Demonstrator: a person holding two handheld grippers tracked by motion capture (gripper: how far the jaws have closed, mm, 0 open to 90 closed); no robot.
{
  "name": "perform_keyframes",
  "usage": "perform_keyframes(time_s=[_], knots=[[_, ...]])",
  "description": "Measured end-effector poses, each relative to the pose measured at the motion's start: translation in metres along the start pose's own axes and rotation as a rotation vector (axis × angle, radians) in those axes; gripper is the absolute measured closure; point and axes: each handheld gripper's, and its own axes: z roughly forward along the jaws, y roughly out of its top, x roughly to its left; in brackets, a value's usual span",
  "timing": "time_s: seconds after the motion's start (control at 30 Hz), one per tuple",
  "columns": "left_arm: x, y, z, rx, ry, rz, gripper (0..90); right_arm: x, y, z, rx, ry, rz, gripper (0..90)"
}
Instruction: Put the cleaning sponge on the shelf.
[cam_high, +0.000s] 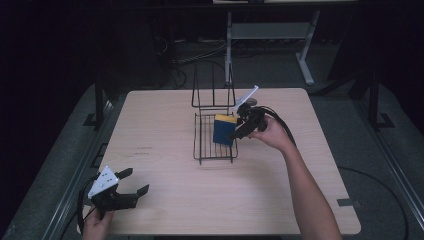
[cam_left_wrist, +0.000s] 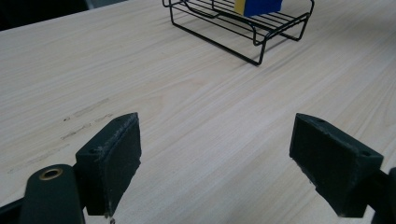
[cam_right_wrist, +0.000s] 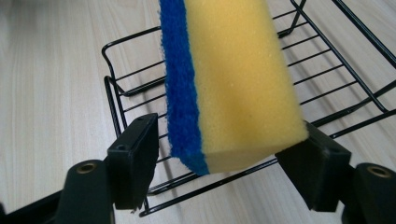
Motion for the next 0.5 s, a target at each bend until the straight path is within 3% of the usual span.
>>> perform_keyframes(time_s=[0.5], knots=[[-0.0001,-0.0003,0.0003,0.005,0.002,0.000,16.2,0.0021,-0.0015,-0.0022,-0.014,-0.004,0.002,24.9]])
